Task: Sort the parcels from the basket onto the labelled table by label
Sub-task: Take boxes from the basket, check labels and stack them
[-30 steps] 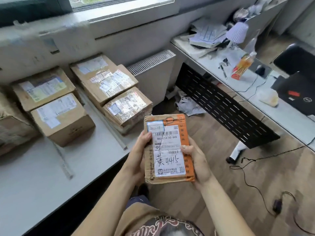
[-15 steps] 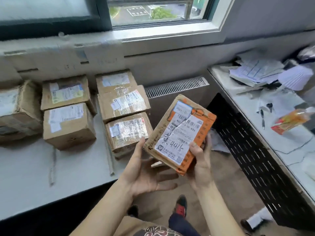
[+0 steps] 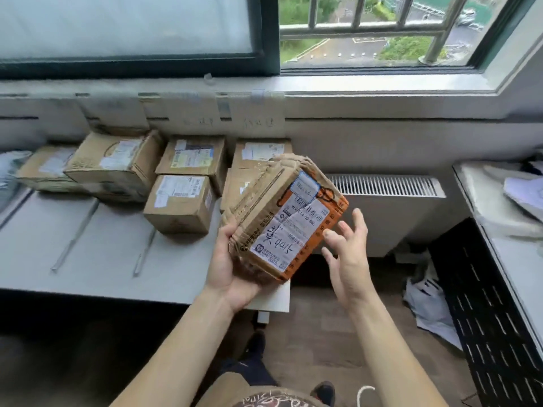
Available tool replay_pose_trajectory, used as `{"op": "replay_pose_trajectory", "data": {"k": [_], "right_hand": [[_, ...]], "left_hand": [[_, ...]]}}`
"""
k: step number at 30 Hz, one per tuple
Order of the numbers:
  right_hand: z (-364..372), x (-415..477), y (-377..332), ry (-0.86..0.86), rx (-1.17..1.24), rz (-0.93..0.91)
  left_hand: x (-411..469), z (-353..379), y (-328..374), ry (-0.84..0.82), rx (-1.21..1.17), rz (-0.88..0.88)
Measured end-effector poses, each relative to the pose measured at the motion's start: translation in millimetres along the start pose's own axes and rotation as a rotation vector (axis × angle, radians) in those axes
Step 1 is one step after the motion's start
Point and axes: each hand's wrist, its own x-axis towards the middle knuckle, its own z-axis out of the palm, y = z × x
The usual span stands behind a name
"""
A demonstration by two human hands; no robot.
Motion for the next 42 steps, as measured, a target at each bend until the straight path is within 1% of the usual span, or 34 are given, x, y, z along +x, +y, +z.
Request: {"op": "replay_pose_trajectory", "data": {"k": [3,5,8,11,14,18,20,22,24,30,37,42], "right_hand": [[4,29,-4,-0.019,-0.161,-0.038],[14,50,-2,-0.050,-0.257,-0.048],[41,80,2,-0.095,-0.310,-0.060],[72,112,6,-0.046,-0.279,0.010],[95,145,3,0.017,-0.305,0.064],[115,191,-6,0.091,-0.316,0.077],[120,211,-3,0.125,-0.325,0.104],[124,222,6,0.148,-0.333,0.185],[126,230,14,0.173,-0.300,0.242],[141,260,9,0.229,-0.278,0.237],[151,277,-2,0.227,-0.260,0.281],[148,254,5,0.289,-0.284,0.262]], "left_hand": [[17,-11,30,0.056,0.106,0.098],[35,-16,52,0.040,0.195,0.142],[69,-23,86,-0.007,0.341,0.210],[104,-22,123,-0.012,0.411,0.284],[137,-18,160,-0.019,0.427,0.335],[183,-15,198,-0.062,0.486,0.328],[205,-19,205,-0.044,0.504,0.296],[219,-24,204,0.040,0.575,0.274],[226,-26,200,0.083,0.611,0.245],[250,-21,221,0.100,0.595,0.243],[287,-28,241,0.095,0.682,0.226],[245,-16,231,0.185,0.663,0.280]]}}
